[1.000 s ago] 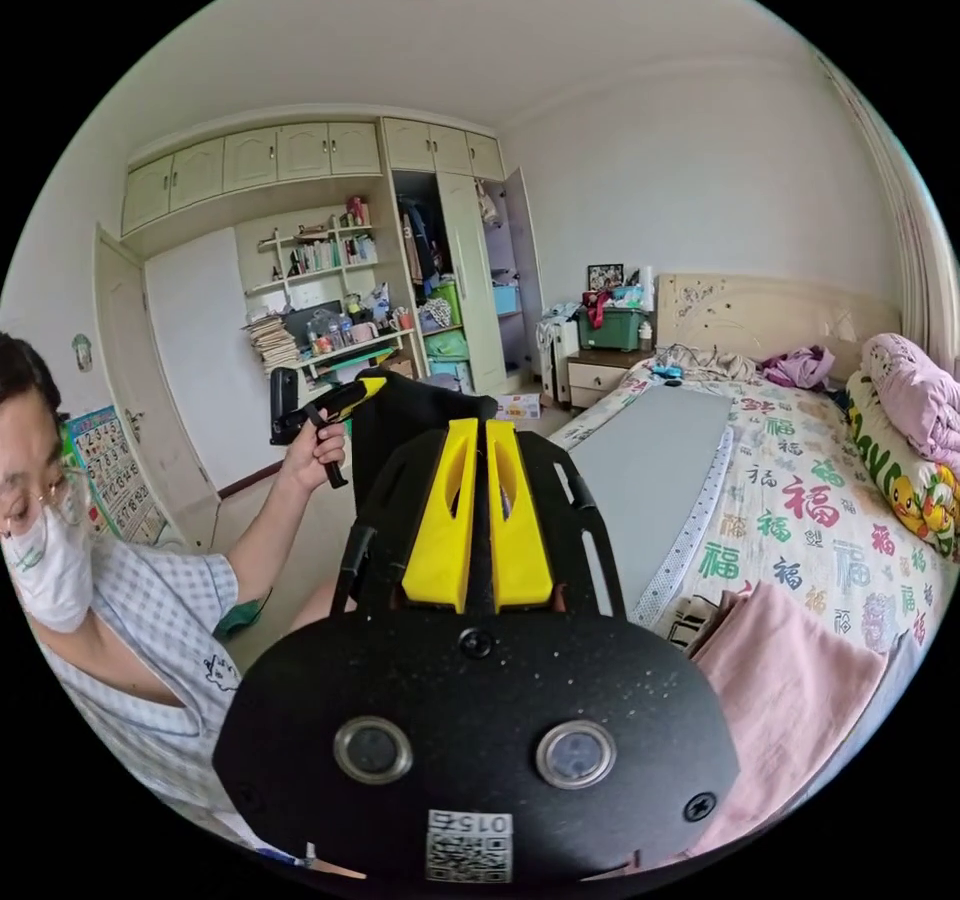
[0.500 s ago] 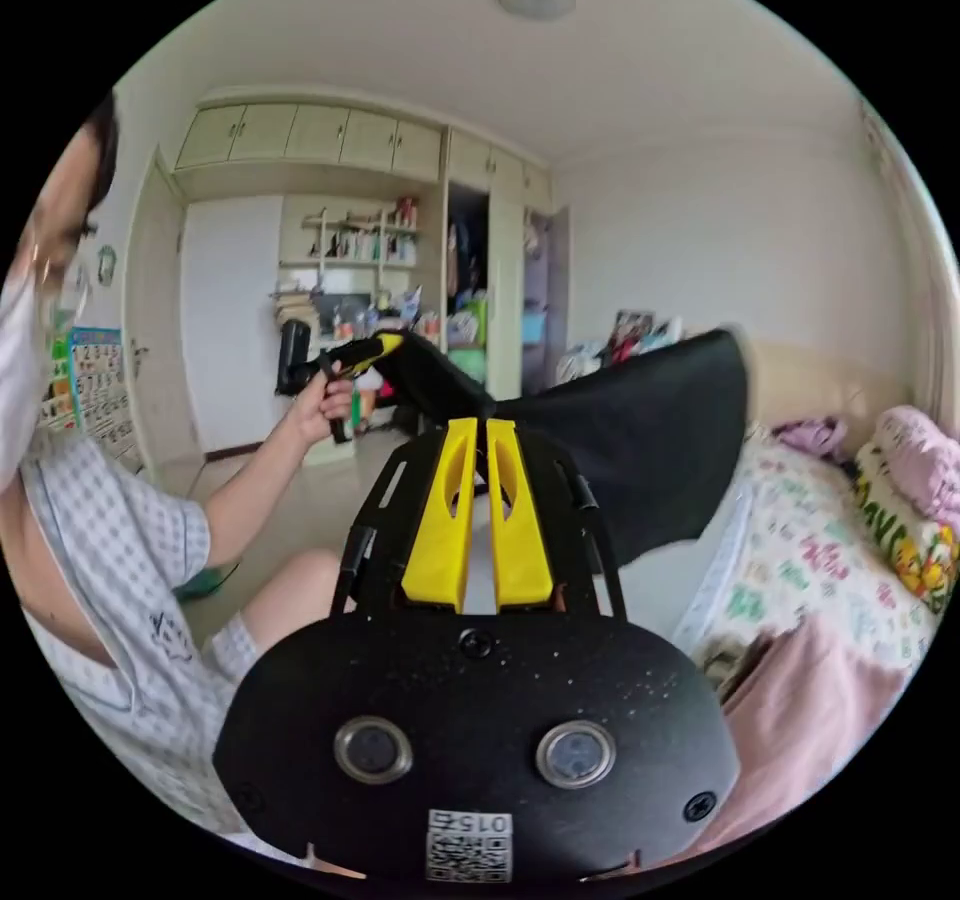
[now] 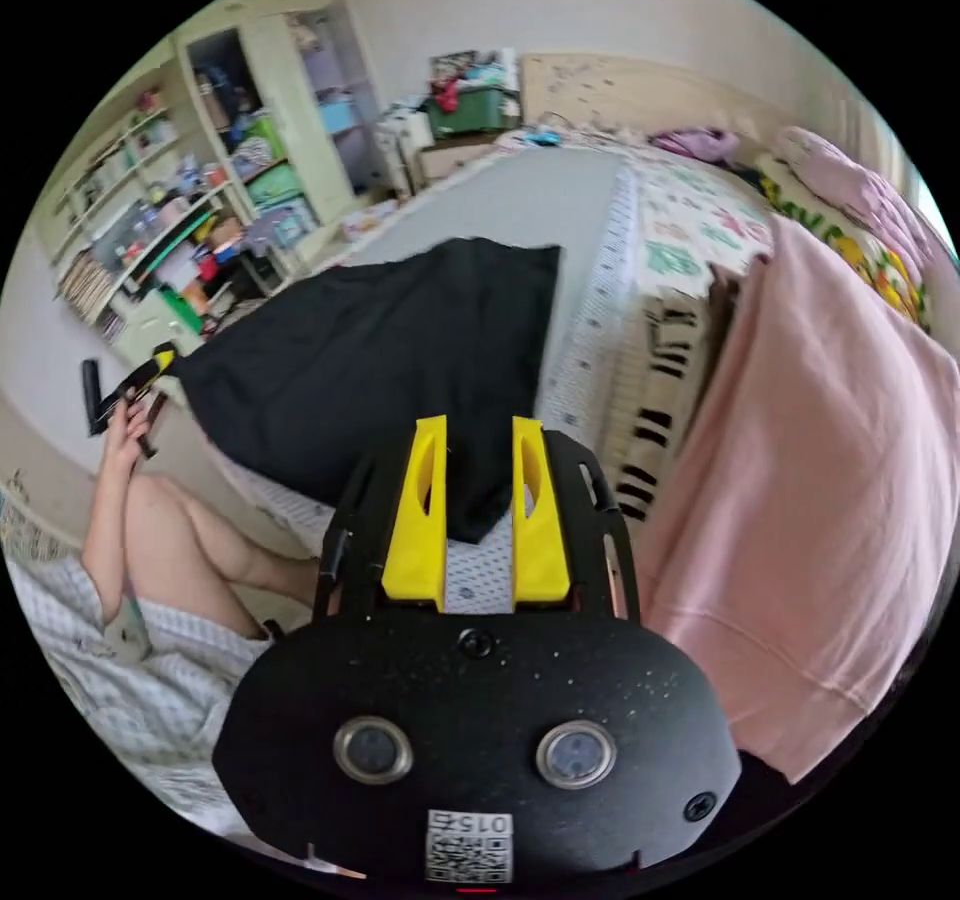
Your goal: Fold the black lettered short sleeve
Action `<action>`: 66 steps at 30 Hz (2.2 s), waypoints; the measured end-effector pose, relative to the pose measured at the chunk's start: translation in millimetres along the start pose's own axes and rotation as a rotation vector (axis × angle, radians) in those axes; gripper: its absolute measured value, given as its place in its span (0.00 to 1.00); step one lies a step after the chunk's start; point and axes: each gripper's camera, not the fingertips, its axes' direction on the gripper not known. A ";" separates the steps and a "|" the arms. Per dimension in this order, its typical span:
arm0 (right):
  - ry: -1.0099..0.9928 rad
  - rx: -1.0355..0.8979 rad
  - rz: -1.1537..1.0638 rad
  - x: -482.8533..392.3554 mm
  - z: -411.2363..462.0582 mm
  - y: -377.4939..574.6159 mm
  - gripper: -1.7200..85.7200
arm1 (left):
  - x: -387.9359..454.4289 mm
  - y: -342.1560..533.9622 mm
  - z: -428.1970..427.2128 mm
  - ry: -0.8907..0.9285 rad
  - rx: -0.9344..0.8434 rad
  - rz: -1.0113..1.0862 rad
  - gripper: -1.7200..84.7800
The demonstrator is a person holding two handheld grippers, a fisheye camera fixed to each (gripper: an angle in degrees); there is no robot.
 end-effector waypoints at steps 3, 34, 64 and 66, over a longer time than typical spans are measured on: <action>-0.128 -0.054 0.097 45.8 23.7 15.7 0.15 | 5.2 -0.4 -4.3 0.020 -0.003 0.056 0.07; 0.031 0.281 -0.288 -64.3 -64.2 275.2 0.09 | 123.0 31.5 -71.1 0.145 -0.098 0.592 0.07; -0.664 0.249 -0.704 -251.8 -108.3 354.6 0.01 | -203.2 -166.3 -68.3 0.347 0.031 -0.227 0.13; -0.667 0.240 -0.703 -249.5 -116.2 350.5 0.01 | -239.2 -179.4 -27.9 0.325 0.004 -0.375 0.13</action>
